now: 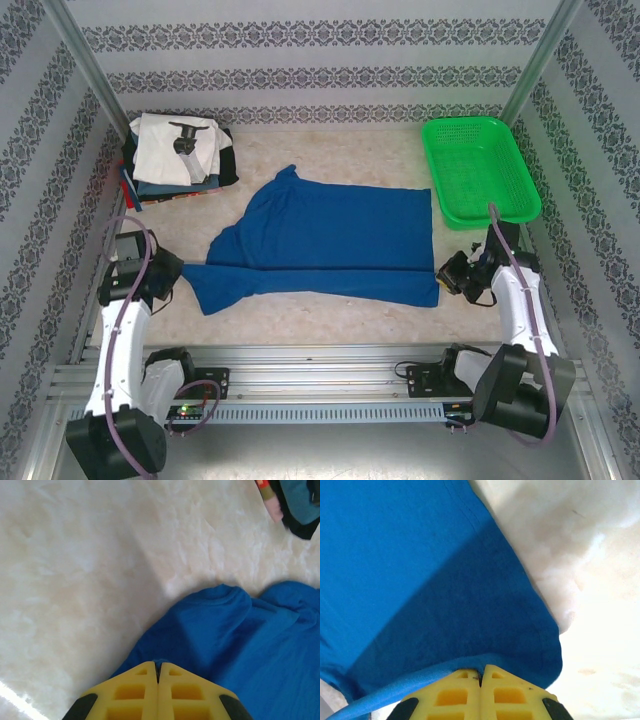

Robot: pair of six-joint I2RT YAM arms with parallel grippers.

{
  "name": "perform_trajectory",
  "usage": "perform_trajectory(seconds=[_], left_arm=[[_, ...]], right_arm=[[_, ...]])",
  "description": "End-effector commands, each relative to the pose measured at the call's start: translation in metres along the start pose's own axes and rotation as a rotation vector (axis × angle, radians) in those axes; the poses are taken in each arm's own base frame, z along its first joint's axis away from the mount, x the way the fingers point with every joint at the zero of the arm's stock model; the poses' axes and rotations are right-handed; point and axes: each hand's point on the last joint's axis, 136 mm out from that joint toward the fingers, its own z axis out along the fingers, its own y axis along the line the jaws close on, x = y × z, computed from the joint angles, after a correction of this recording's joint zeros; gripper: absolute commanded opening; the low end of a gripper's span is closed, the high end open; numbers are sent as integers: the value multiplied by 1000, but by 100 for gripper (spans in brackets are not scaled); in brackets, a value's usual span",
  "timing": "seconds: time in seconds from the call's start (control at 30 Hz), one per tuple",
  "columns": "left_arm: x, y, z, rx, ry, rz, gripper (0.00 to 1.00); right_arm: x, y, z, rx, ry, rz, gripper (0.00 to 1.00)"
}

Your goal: Fold and stack the t-shirts

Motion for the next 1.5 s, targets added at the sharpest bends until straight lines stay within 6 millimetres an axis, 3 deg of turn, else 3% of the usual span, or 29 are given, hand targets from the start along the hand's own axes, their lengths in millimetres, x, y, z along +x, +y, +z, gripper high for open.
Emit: perform_trajectory(seconds=[0.0, 0.23, 0.67, 0.93, 1.47], left_arm=[[-12, -32, 7, 60, -8, 111, 0], [-29, -59, 25, 28, 28, 288, 0], [-29, -126, 54, 23, 137, 612, 0], [-22, -122, 77, -22, 184, 663, 0], [-28, -131, 102, -34, 203, 687, 0]], right_arm=[[-17, 10, -1, 4, -44, -83, 0], [-24, 6, 9, 72, 1, -148, 0], [-26, -2, 19, 130, 31, -201, 0], [-30, -1, 24, 154, 48, -234, 0], [-46, 5, 40, 186, 66, -246, 1]])
